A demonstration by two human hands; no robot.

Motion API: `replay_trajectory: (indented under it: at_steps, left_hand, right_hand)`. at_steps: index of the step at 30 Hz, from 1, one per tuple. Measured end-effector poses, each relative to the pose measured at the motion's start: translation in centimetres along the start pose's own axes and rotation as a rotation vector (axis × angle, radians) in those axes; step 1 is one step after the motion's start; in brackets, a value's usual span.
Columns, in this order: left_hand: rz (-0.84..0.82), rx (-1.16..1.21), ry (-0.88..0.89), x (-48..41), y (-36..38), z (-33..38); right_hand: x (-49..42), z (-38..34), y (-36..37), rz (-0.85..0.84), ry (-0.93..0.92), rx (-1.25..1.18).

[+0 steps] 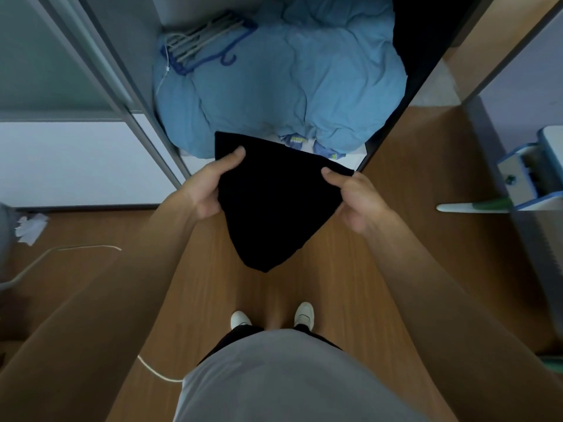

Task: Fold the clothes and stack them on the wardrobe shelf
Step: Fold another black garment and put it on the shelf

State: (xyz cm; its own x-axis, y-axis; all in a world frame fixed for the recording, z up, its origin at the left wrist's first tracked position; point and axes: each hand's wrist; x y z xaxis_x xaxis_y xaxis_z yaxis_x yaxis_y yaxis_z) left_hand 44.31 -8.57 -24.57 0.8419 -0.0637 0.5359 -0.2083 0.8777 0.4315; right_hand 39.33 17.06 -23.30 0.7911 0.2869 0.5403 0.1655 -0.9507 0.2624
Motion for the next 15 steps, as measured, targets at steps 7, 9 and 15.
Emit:
replay_trajectory:
  at_steps: [7, 9, 15]
  left_hand:
    - [0.131, -0.188, 0.029, -0.6, 0.7, -0.1]
    - [0.156, -0.15, 0.02, -0.9, 1.0, -0.1]
    - [0.348, -0.122, 0.01, -1.7, -0.5, -0.4]
  right_hand:
    - [-0.4, -0.6, 0.4, 0.075, 0.052, -0.044]
    - [-0.3, -0.1, 0.8, 0.075, -0.042, 0.082]
    - [-0.5, 0.5, 0.9, 0.145, -0.129, 0.16]
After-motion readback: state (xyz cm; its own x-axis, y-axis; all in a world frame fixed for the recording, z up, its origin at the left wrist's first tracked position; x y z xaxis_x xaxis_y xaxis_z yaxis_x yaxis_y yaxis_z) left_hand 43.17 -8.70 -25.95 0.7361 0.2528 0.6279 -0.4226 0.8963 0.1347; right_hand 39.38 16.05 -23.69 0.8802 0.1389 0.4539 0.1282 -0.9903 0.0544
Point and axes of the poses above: each hand's wrist, its own x-axis away from the middle knuckle, its own y-axis out of the palm, z = x × y
